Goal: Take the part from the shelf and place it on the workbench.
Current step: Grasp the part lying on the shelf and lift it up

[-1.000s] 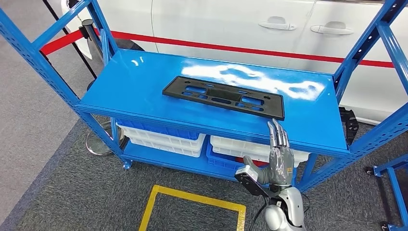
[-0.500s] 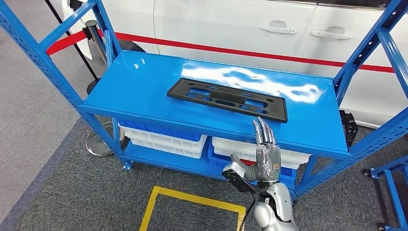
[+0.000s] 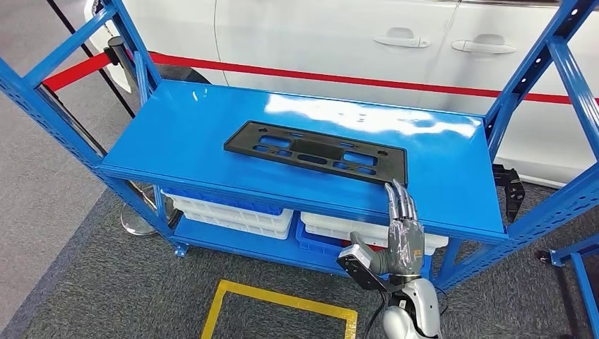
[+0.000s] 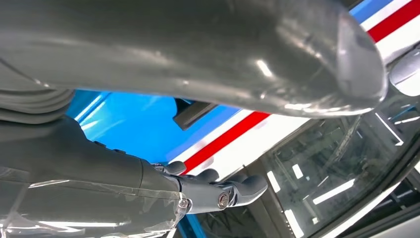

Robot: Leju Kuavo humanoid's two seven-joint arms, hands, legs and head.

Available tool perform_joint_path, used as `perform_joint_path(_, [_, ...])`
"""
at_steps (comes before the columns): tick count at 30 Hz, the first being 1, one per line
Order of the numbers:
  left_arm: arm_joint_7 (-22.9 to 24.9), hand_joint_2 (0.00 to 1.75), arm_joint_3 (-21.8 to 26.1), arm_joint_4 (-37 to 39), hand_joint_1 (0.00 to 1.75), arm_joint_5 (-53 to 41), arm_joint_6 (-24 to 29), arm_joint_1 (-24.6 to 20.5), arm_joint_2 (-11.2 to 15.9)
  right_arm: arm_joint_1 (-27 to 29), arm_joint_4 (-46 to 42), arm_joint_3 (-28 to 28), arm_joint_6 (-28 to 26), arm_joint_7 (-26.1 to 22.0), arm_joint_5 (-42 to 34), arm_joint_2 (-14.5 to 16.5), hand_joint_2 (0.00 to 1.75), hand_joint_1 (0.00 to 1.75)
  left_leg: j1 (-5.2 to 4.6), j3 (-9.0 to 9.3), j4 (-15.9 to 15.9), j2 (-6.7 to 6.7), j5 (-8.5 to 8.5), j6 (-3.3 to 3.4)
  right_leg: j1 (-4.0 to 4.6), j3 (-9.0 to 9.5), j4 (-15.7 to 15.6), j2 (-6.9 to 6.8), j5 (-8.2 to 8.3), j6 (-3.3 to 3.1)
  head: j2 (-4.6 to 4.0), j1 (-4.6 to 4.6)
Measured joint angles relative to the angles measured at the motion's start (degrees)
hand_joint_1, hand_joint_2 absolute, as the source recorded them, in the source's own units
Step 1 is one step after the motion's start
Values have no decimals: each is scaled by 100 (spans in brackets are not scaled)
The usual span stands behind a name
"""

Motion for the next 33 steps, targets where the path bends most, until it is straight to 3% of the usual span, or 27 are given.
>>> perform_joint_path(2, [1, 0, 1, 0, 0, 3, 1, 11, 0, 21, -4, -1, 2, 0, 2, 0, 0, 0, -14, -481, 730, 0, -172, 19, 39, 47, 1, -7, -49, -34, 0, 0])
perform_joint_path(3, [4, 0, 2, 0, 0, 6, 4, 18, 0, 32, -4, -1, 4, 0, 2, 0, 0, 0, -25, -609, 831, 0, -88, 45, 58, 85, 1, -3, -79, -41, 0, 0])
perform_joint_path(4, [11, 0, 2, 0, 0, 9, 10, 23, 0, 39, -4, -1, 8, -1, 2, 0, 0, 0, -43, -619, 685, 0, 119, 83, 75, 136, 1, 2, -112, -42, 0, 0])
perform_joint_path(6, [30, 0, 2, 0, 0, 14, 34, 30, 3, 40, -4, -1, 15, -6, 3, 0, 0, 0, -102, -416, -26, 0, 651, 197, 96, 246, -5, 8, -183, -30, 0, 1])
perform_joint_path(7, [40, 0, 2, 0, 0, 16, 51, 31, 5, 38, -4, -1, 20, -10, 4, 0, 0, 0, -133, -304, -363, 3, 818, 248, 107, 281, -6, 12, -214, -13, 0, -1])
perform_joint_path(9, [57, 0, 2, 1, 0, 19, 76, 27, 9, 35, -3, -1, 28, -19, 4, 0, 0, 0, -182, -201, -670, 5, 877, 300, 111, 291, -19, 12, -244, 42, 0, 0])
perform_joint_path(12, [74, 0, 2, 2, 0, 24, 86, 33, -1, 27, -8, -1, 31, -27, 4, -1, 0, 0, -172, -132, -800, -6, 871, 343, 102, 311, -27, -2, -279, 137, 0, 2])
perform_joint_path(14, [78, 0, 3, 2, 0, 26, 89, 35, -8, 18, -13, -4, 31, -29, 4, -2, 0, 0, -146, -34, -897, -4, 877, 401, 102, 151, 329, -8, -464, 176, 0, 3])
perform_joint_path(16, [78, 0, 3, 2, 0, 24, 89, 26, -7, 27, -9, -8, 31, -31, 4, -2, 0, 0, -161, 21, -916, -1, 842, 447, 99, -273, 1049, -10, -746, 198, 0, 4])
perform_joint_path(17, [75, 0, 3, 2, 0, 21, 84, 23, -8, 39, -7, -9, 31, -31, 4, -2, 0, 0, -168, 46, -916, -4, 816, 457, 99, -478, 1345, -10, -807, 207, 0, 4])
perform_joint_path(18, [71, 0, 2, 2, 0, 19, 77, 26, -8, 50, -4, -11, 31, -31, 4, -2, 0, 0, -175, 81, -915, -8, 785, 460, 99, -605, 1465, -11, -751, 211, 0, 4])
perform_joint_path(19, [65, 0, 2, 2, 0, 15, 68, 32, -9, 59, -2, -15, 31, -31, 3, -3, 0, 0, -178, 129, -914, -13, 748, 456, 100, -620, 1365, -11, -572, 205, 0, 4])
perform_joint_path(21, [48, 0, 2, 2, 0, 12, 55, 43, -14, 68, -2, -25, 27, -33, -5, -5, 0, 0, -184, 235, -914, -21, 677, 439, 104, -428, 795, -12, -95, 177, 0, 4])
perform_joint_path(23, [40, 0, 2, 2, 0, 10, 52, 46, -18, 70, -2, -31, 24, -35, -12, -7, 0, 0, -186, 284, -914, -24, 644, 428, 108, -287, 456, -13, 128, 158, 0, 4])
perform_joint_path(25, [36, 0, 2, 2, 0, 10, 52, 48, -19, 70, -1, -33, 24, -36, -14, -9, 0, 0, -185, 299, -915, -24, 626, 419, 113, -218, 318, -12, 168, 139, 0, 4])
perform_joint_path(27, [28, 0, 2, 3, 0, 10, 49, 37, -22, 81, -5, -41, 23, -44, -16, -13, 0, 0, -189, 314, -921, -20, 566, 352, 146, -103, 63, -3, 155, 84, 0, 4])
perform_joint_path(30, [33, 0, 2, 4, 0, 13, 39, 16, -22, 95, -20, -63, 25, -77, 11, -22, 0, 0, -201, 311, -797, -8, 420, 229, 122, 35, -135, 6, 84, -15, 0, 3])
perform_joint_path(31, [38, 0, 2, 4, 0, 13, 36, 13, -22, 89, -24, -66, 33, -87, 52, -24, 0, 0, -196, 210, -568, -5, 312, 200, 98, 83, -164, -2, 68, -39, 0, 1])
perform_joint_path(33, [42, 0, 2, 4, 0, 14, 20, 16, -24, 67, -27, -66, 69, -86, 178, -30, 0, 0, -162, -229, 203, -3, 22, 154, 88, 156, -177, -22, 13, -69, 0, -1])
